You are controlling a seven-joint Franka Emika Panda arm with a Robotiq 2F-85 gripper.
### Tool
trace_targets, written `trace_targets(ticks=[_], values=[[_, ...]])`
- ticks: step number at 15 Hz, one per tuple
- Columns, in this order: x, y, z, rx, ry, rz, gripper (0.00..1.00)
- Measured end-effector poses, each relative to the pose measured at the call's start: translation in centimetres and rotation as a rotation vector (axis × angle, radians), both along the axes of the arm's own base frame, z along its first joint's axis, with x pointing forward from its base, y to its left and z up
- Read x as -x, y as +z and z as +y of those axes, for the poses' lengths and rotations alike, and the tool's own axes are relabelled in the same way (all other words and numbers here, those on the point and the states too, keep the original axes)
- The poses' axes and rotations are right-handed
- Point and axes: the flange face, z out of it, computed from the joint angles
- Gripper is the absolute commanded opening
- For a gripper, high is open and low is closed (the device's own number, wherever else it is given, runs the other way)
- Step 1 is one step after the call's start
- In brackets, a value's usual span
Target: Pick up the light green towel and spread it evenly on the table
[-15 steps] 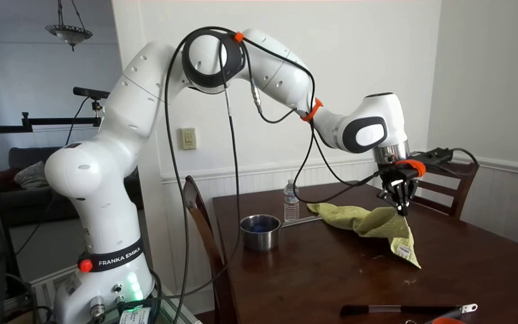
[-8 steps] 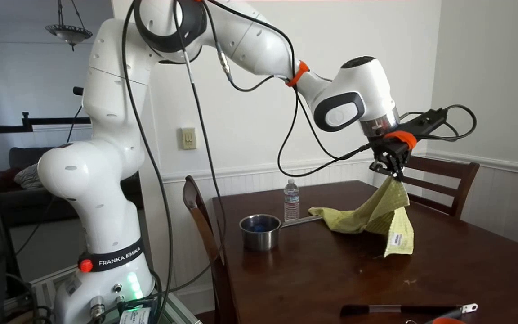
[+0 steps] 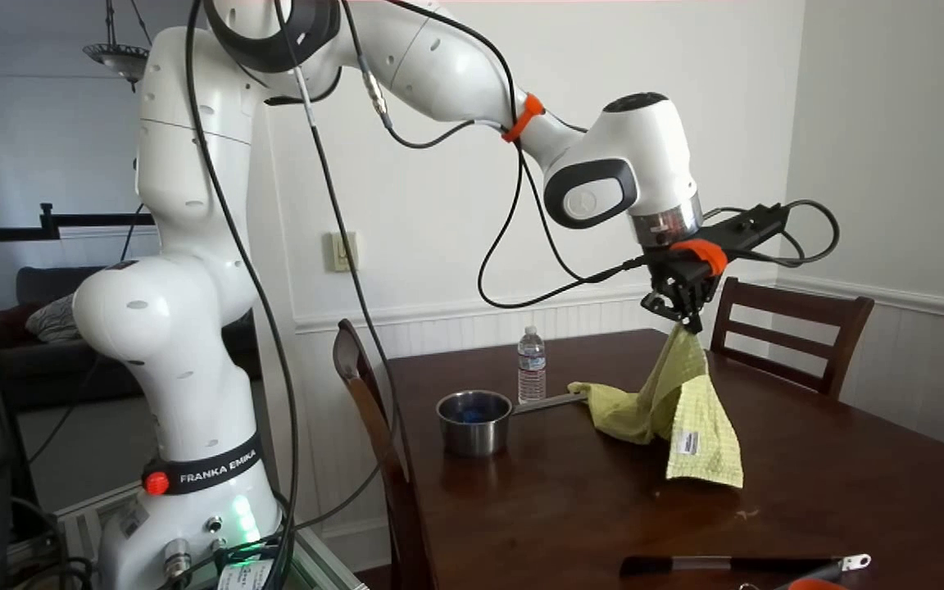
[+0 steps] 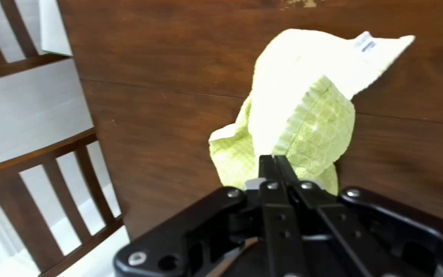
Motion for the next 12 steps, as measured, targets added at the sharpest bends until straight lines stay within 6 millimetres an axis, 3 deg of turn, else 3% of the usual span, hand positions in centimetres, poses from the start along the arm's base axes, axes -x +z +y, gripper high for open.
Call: trace_targets(ticks=[3,4,5,8,12], values=[[-0.2,-3.4,1.6,-0.102,0.069,0.13,0.01],[-0.2,-4.6,2.1,-0.134,0.089,0.177,0.27],[-0.1,-5.8,2.5,-0.16,0.105,0.23,0.28],[0.2,-8.6,2.6,-0.162,0.088,0.356,0.49],[0.9,-7.9,0.5,-0.108,-0.028,0.347,0.75]])
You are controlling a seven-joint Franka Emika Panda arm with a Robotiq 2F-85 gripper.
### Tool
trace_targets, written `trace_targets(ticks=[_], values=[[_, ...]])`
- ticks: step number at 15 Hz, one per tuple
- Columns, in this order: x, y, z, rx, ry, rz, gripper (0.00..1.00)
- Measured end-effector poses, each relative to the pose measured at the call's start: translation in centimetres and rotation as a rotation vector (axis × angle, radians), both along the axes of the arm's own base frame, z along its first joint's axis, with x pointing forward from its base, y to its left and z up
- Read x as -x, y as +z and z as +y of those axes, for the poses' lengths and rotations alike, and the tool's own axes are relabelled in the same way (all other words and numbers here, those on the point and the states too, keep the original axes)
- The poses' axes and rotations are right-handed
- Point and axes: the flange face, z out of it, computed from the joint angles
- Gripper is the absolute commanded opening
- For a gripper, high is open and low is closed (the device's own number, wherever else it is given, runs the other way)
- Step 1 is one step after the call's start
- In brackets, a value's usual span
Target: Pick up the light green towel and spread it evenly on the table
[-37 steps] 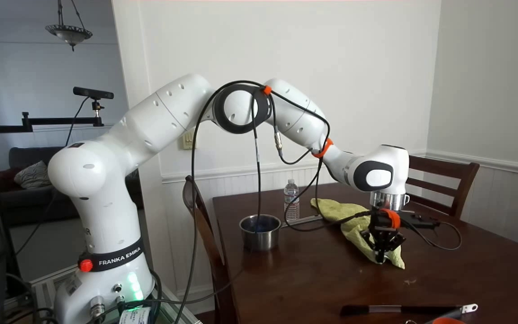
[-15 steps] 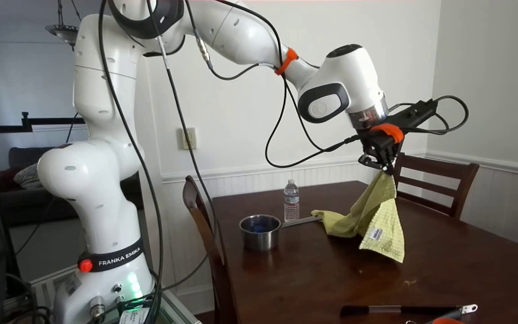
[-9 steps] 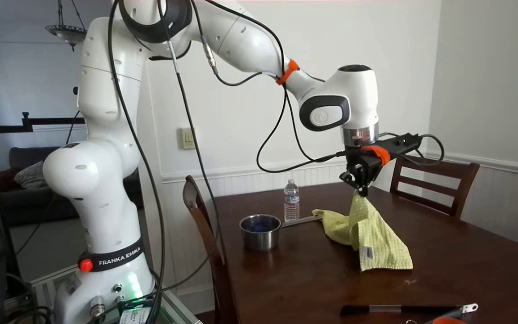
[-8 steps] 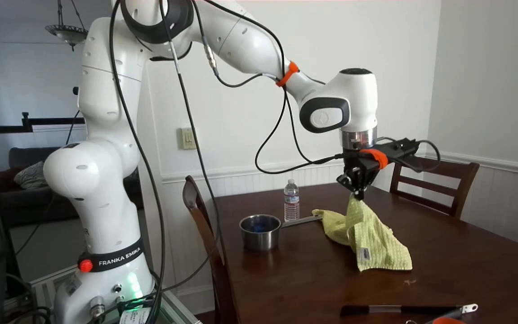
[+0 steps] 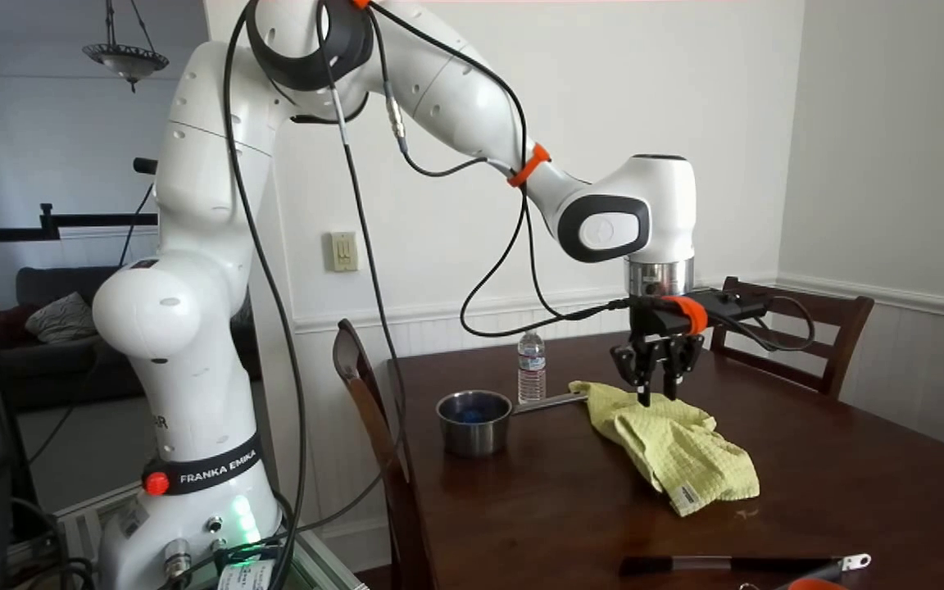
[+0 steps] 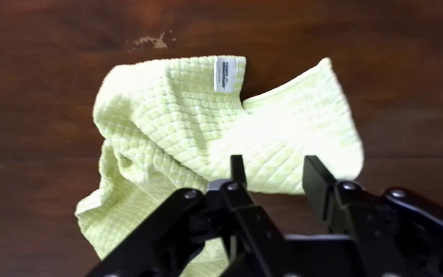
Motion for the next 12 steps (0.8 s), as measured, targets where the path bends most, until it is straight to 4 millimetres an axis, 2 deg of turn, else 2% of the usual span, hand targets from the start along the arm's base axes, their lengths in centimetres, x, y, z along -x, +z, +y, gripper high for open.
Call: trace_targets(ticks=[4,6,8,12], values=[[1.6,1.9,-2.7,0.068,-0.102,-0.037,1.0],[2.2,1.9,-3.8,0.085,-0.172,-0.035,1.0],[2.6,0.4,-5.5,0.058,-0.226,-0.036,1.0],[3.9,-5.5,-10.7,-0.102,-0.306,-0.029,1.0]])
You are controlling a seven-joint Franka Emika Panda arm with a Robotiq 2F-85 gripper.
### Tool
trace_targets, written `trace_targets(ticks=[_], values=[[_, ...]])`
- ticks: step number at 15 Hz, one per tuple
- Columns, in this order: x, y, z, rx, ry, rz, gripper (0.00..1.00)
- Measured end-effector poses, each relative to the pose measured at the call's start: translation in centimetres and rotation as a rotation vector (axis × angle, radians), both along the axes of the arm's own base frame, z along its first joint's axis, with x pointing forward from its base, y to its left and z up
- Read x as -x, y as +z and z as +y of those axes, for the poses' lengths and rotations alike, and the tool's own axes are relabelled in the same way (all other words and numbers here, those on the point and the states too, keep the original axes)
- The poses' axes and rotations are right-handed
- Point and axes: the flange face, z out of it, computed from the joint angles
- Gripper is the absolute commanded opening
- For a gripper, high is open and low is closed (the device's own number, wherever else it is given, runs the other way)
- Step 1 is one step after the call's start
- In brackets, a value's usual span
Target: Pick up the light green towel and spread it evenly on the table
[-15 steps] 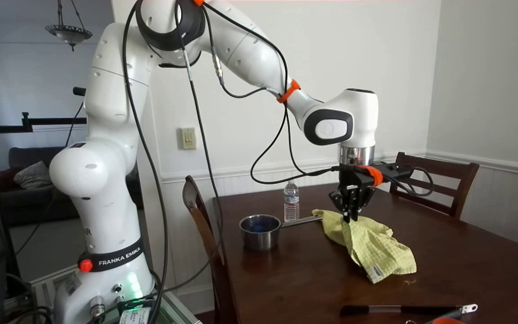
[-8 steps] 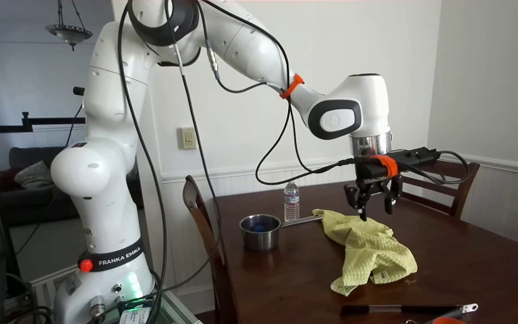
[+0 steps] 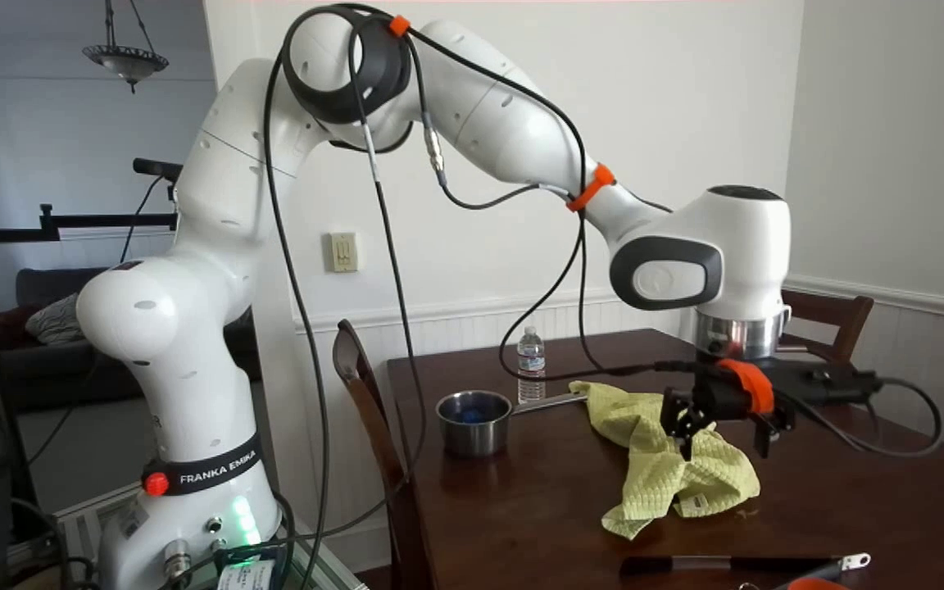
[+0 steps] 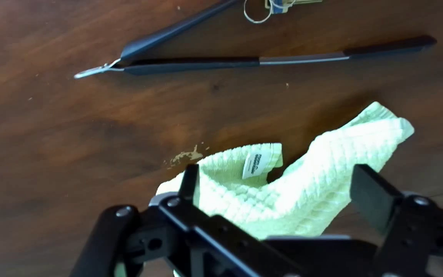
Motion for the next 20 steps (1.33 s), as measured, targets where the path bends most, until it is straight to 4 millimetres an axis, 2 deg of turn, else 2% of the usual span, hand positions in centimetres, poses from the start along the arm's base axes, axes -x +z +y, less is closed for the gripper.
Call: trace_targets(ticks=[2,4,8,10,15,19,20], values=[[0.4,-2.4,-2.2,-0.078,-0.001,0.007,1.0],[0.1,-4.0,-3.7,-0.137,0.003,-0.001,1.0],[-2.9,-5.2,-5.4,-0.155,-0.087,-0.003,1.0],[-4.2,-5.8,-5.4,-0.149,-0.108,-0.003,1.0],[-5.3,-6.8,-4.3,-0.243,-0.074,0.013,1.0],[-6.6,-7.7,-4.0,-0.311,-0.038,0.026,0.88],[-6.9,-7.9,-4.0,-0.318,-0.034,0.028,0.89]])
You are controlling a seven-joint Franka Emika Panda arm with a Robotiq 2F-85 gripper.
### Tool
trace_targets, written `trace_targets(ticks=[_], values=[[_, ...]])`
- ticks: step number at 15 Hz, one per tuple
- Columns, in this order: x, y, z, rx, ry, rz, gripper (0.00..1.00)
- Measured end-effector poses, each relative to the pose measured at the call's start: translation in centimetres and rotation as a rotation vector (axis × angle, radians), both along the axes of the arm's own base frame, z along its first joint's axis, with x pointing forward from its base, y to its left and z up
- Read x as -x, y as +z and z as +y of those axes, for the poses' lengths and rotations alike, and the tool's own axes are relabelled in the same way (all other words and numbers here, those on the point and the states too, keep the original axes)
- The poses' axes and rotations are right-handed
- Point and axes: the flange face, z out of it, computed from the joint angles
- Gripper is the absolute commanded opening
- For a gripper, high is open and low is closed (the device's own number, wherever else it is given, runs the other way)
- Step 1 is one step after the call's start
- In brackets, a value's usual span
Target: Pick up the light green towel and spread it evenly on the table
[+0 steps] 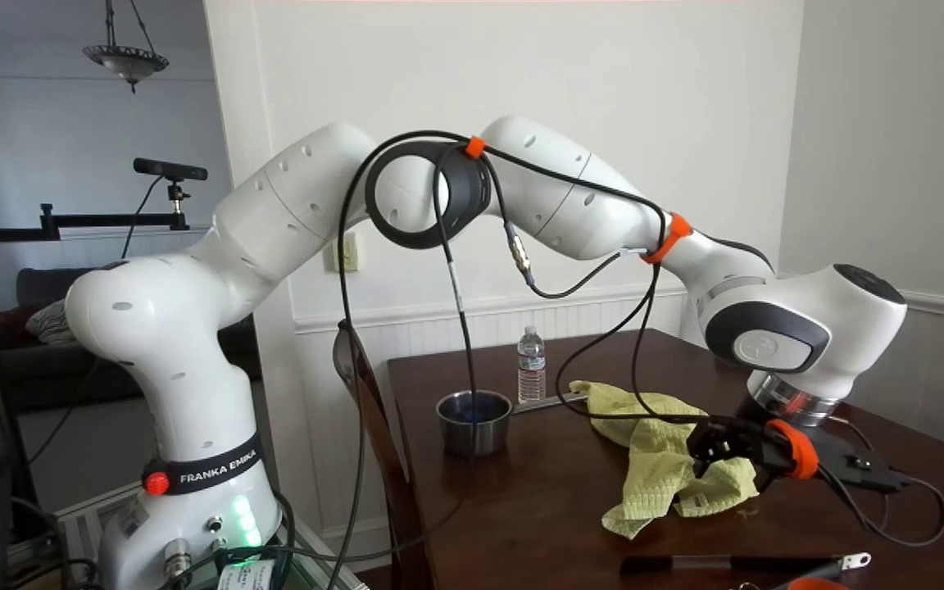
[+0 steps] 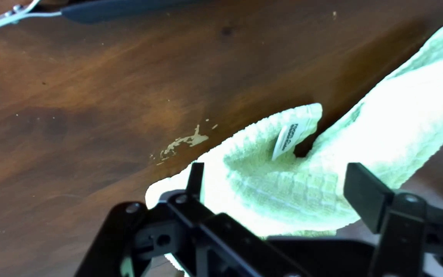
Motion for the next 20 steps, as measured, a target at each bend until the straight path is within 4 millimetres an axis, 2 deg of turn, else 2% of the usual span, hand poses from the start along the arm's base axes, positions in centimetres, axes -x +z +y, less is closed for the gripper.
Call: trace_targets(ticks=[1,2,3,4,6,7,8,9,12,15,17,19,20], values=[[-0.2,-0.3,-0.1,-0.004,0.001,0.001,0.88],[-0.4,-0.6,-0.2,-0.005,-0.002,0.002,0.83],[-0.6,-0.9,-0.4,-0.005,-0.011,0.005,0.74],[-0.8,-1.3,-0.5,-0.006,-0.019,0.007,0.61],[-1.1,-2.1,-0.7,-0.009,-0.029,0.013,0.47],[-1.2,-2.6,-0.7,-0.014,-0.03,0.016,0.36],[-1.4,-3.1,-0.6,-0.019,-0.03,0.019,0.31],[-1.7,-3.5,-0.5,-0.024,-0.03,0.019,0.2],[-2.5,-4.4,-0.4,-0.031,-0.036,0.013,0.02],[-2.8,-4.7,-0.7,-0.025,-0.042,0.008,0.0],[-2.7,-4.1,-1.3,-0.003,-0.044,0.008,0.01],[-2.5,-2.0,-2.8,0.07,-0.055,-0.009,0.01],[-2.4,0.0,-3.9,0.126,-0.062,-0.041,0.01]])
